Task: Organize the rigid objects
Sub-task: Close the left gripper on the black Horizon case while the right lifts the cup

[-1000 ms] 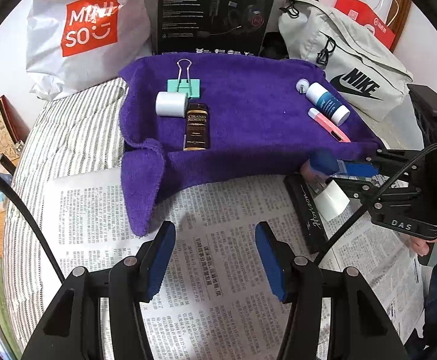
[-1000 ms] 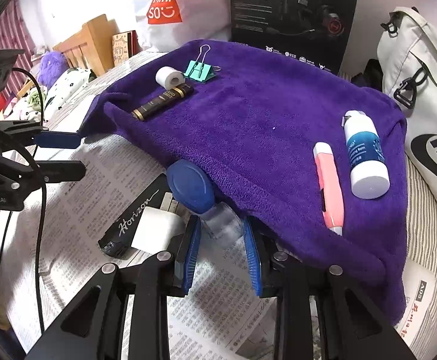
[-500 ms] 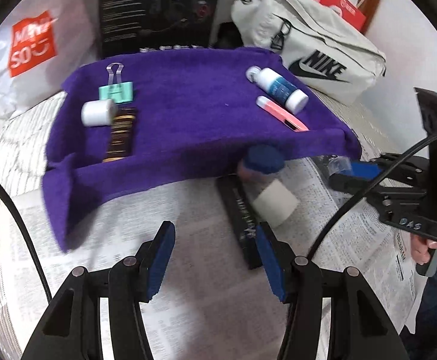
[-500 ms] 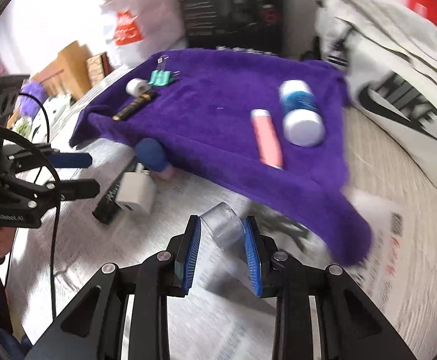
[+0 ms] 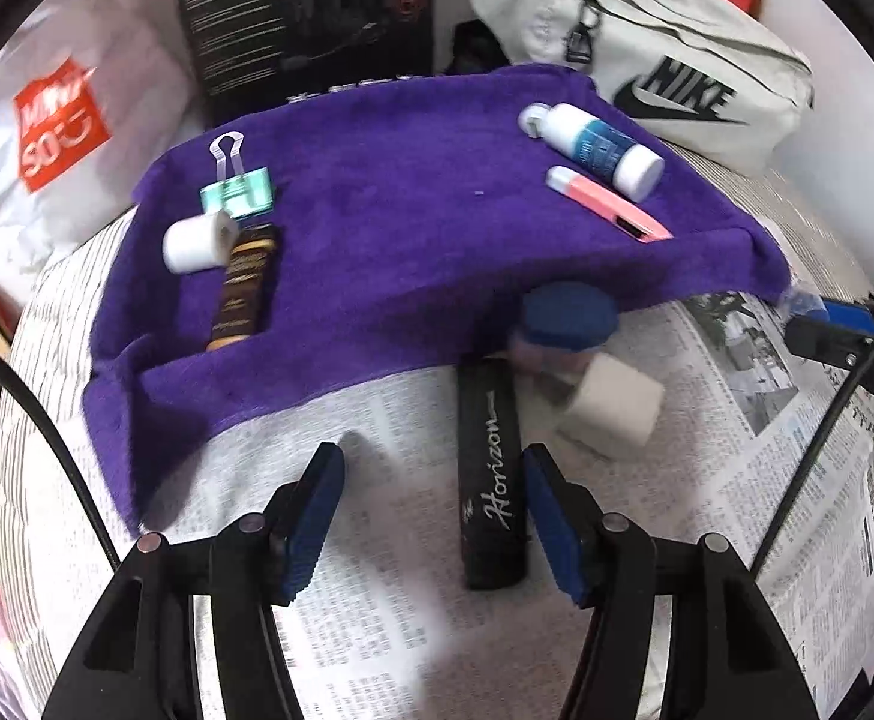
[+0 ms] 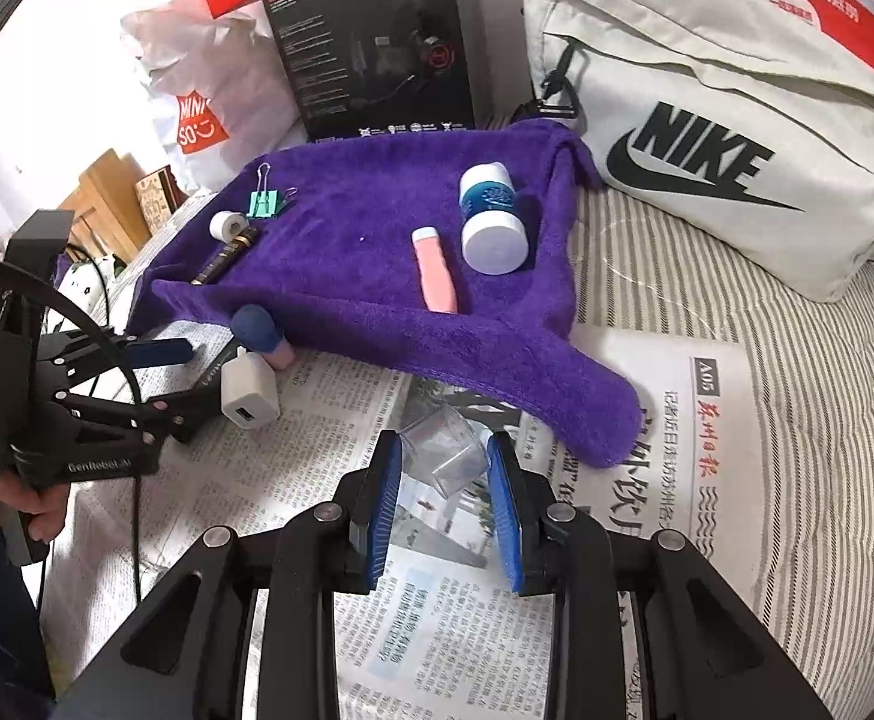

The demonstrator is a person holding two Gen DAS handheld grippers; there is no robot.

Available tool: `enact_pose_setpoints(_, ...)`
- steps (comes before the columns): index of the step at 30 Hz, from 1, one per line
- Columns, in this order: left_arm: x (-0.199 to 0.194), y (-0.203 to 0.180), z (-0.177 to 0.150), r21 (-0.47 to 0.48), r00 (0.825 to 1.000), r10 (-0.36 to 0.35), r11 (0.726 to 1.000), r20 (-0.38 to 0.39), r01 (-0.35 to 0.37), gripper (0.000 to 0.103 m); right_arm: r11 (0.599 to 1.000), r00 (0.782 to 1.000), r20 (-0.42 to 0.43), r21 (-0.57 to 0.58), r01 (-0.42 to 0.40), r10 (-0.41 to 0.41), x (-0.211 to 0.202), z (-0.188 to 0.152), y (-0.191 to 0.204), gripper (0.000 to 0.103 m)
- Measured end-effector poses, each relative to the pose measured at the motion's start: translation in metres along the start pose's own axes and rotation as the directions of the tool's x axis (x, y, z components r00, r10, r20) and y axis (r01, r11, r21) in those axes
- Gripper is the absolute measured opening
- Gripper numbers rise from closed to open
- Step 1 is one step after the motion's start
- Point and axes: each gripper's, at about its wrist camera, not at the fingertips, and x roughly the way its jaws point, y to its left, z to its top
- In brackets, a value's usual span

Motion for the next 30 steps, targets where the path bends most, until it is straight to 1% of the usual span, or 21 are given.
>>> enact_pose_setpoints(2, 0.0, 0.002, -0.001, -0.003, 1.0, 0.001, 1.0, 0.007, -0.001, 0.058, 1.0, 1.0, 0.001, 0.011, 0.007, -0.007, 0.0, 0.0, -0.003, 0.029)
enact_pose_setpoints(4, 0.0, -0.001, 0.0, 0.013, 1.0, -0.005, 1.0, 0.018, 0.005, 0.053, 1.0, 1.0, 0.0, 0.029, 0.012, -0.012, 0.0, -0.001, -0.007, 0.029)
enact_pose_setpoints(7, 0.001, -0.005, 0.004, 0.042, 0.999, -0.034, 0.999, 0.042, 0.032, 0.034, 0.999, 1.0, -0.002, 0.037, 0.015, -0.015, 0.0, -0.001, -0.01, 0.029)
enact_pose_setpoints(8, 0.001, -0.006, 0.004, 0.05, 0.998, -0.046, 0.998, 0.047, 0.044, 0.021, 0.999, 1.0, -0.002, 0.04, 0.016, -0.016, 0.0, -0.002, -0.012, 0.029)
enact_pose_setpoints(15, -0.005, -0.011, -0.001, 0.092, 0.999, -0.032, 0.995, 0.029, 0.029, 0.022, 0.998, 1.0, 0.008, 0.054, 0.018, -0.019, -0.006, -0.005, -0.017, 0.029)
enact_pose_setpoints(23, -0.01, -0.009, -0.008, 0.089, 1.0, -0.021, 0.996, 0.019, 0.02, 0.023, 0.999, 1.0, 0.009, 0.045, 0.005, -0.006, -0.006, -0.007, -0.015, 0.029)
enact_pose_setpoints(25, -0.01, -0.009, -0.009, 0.092, 0.999, -0.027, 0.996, 0.023, 0.024, 0.021, 0.999, 1.0, 0.002, 0.039, -0.002, 0.002, -0.004, -0.006, -0.012, 0.029)
enact_pose_setpoints(28, -0.011, -0.006, -0.009, 0.076, 0.998, -0.055, 0.996, 0.017, 0.054, 0.021, 1.0, 1.0, 0.001, 0.026, -0.012, 0.012, -0.003, -0.005, -0.006, 0.029)
enact_pose_setpoints(30, -0.012, -0.004, -0.01, 0.069, 0.998, -0.059, 0.996, 0.013, 0.058, 0.021, 1.0, 1.0, 0.005, 0.012, -0.017, 0.017, -0.004, -0.003, -0.001, 0.029)
